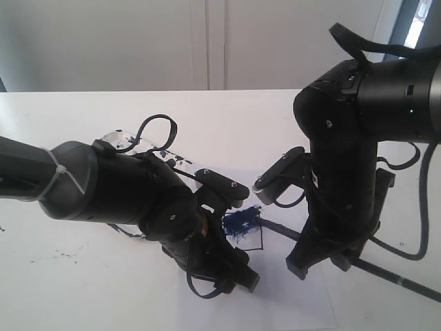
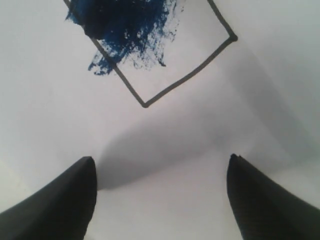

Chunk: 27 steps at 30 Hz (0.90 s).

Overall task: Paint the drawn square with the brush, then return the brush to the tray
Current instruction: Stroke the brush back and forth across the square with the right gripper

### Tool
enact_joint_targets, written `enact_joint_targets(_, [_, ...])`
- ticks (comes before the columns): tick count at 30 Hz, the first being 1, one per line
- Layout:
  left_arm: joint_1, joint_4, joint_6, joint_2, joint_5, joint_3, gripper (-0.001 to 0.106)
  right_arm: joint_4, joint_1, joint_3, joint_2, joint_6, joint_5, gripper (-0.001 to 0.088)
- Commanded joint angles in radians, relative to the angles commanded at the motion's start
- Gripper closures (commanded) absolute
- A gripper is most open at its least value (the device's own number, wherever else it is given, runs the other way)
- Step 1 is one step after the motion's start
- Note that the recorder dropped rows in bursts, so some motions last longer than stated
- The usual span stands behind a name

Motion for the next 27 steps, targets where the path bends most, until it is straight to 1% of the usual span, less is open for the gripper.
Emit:
enact_joint_targets(4, [0.0, 0.0, 0.0, 0.0, -0.002, 0.0, 0.03, 0.12, 0.0, 0.0, 0.0, -0.1, 0.0, 0.0868])
enact_joint_targets(7, [0.0, 0.0, 0.0, 0.0, -0.004, 0.0, 0.03, 0.154, 0.0, 0.0, 0.0, -0.124, 0.0, 0.0868])
enact_joint_targets(12, [0.0, 0.0, 0.0, 0.0, -0.004, 0.0, 0.03, 0.178, 0.0, 0.0, 0.0, -0.143, 0.0, 0.0868])
enact_joint_targets(16, [0.0, 0.0, 0.0, 0.0, -0.004, 0.0, 0.03, 0.14, 0.0, 0.0, 0.0, -0.134, 0.0, 0.0868])
enact_joint_targets(23, [0.0, 0.0, 0.0, 0.0, 0.0, 0.0, 0.03, -0.007, 0.0, 0.0, 0.0, -0.046, 0.0, 0.0868])
enact_joint_targets(27, [0.0, 0.0, 0.0, 0.0, 0.0, 0.0, 0.03, -0.018, 0.0, 0.0, 0.0, -0.035, 0.0, 0.0868])
